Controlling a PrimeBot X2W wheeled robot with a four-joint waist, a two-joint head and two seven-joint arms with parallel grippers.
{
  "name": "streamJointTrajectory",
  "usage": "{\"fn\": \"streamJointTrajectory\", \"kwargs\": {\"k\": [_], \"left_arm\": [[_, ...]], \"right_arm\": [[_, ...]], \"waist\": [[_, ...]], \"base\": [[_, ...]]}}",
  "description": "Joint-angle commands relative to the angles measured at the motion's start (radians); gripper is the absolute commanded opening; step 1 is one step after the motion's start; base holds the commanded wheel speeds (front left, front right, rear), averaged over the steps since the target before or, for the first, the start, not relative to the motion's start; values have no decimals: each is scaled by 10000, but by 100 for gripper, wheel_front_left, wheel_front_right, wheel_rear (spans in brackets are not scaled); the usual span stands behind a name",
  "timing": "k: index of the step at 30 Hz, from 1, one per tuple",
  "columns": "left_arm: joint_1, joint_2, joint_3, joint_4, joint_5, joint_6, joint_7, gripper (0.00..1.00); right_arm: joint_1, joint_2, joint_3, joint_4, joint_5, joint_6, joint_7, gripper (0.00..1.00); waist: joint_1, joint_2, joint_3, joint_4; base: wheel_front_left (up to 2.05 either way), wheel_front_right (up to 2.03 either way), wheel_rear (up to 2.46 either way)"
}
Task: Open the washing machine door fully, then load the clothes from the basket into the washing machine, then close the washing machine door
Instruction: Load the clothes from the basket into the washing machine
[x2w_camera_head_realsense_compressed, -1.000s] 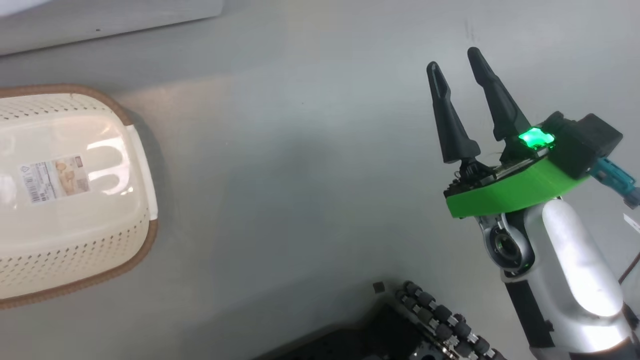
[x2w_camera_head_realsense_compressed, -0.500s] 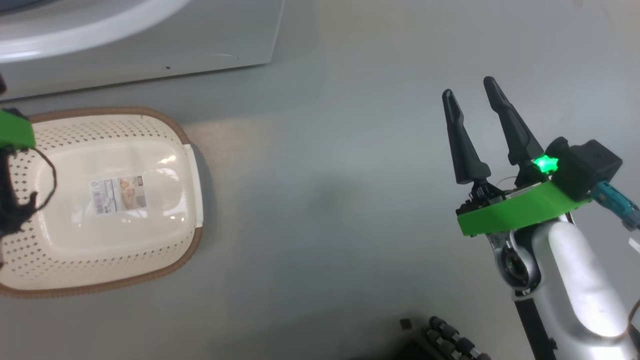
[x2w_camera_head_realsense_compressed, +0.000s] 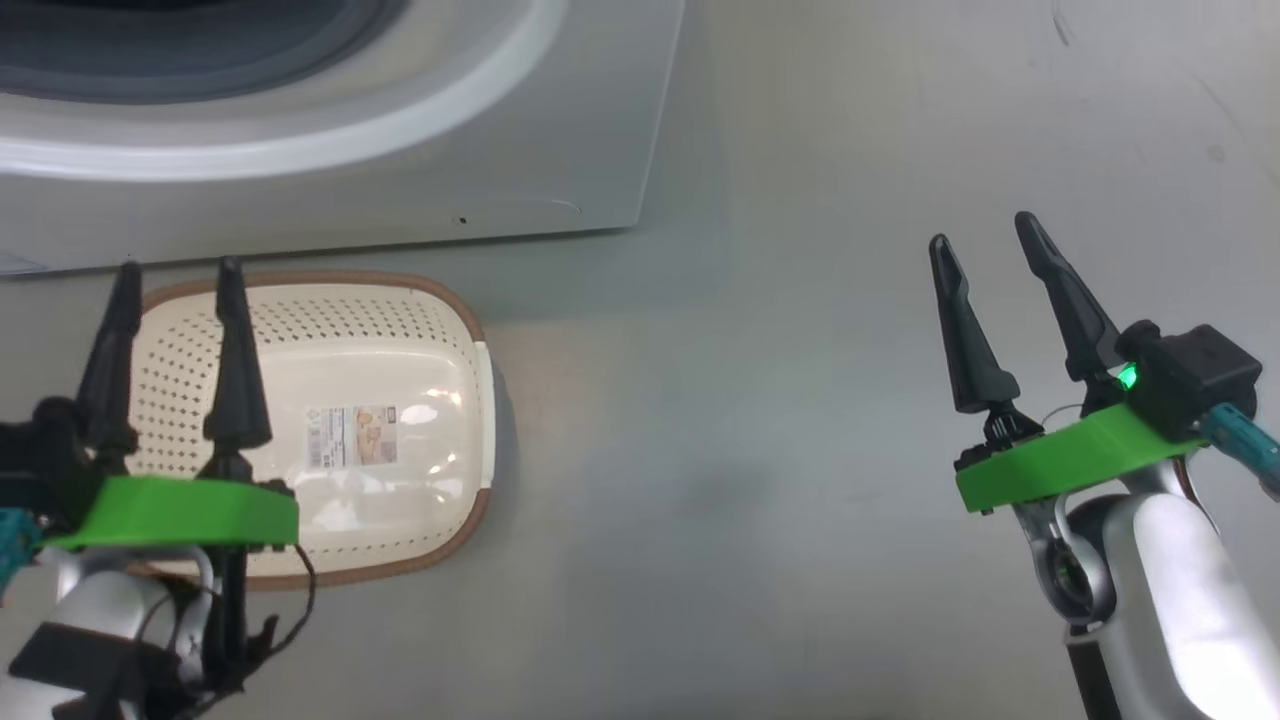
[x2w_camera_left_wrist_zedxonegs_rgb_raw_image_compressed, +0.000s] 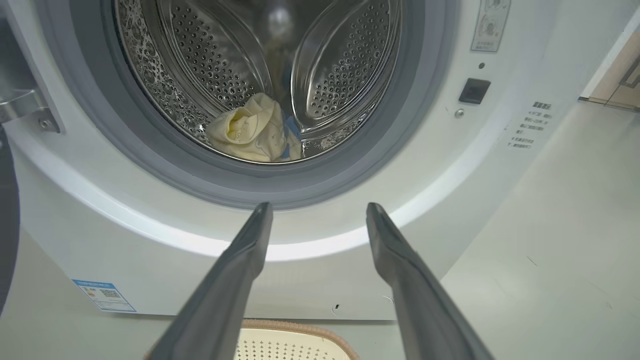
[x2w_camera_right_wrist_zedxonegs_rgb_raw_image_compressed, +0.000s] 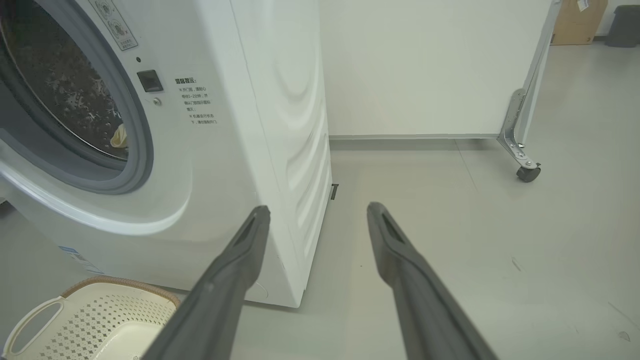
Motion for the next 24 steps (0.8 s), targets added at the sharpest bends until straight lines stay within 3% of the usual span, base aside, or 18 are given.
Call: {"fn": "streamJointTrajectory", "kwargs": {"k": [1,12,24], "left_arm": [[6,227,353,-363,136,2386,-110,100],[1415,-455,-365,-533,521,2283,-204,100],[2337,-522,-694,-742,582,2374,-174,100]], "right_arm": [[151,-64,100,-415,-123,-29,82,100],[1183,-154,-189,-1112,-642,-29,939,100],[2185,-188,-333,-1684,-727,-29,1508,100]], "waist": [[2,-1,-403,369],[2,-1,-1949,1050],[2,-1,-3136,1342]], "base": [[0,0,0],[0,0,0],[0,0,0]]}}
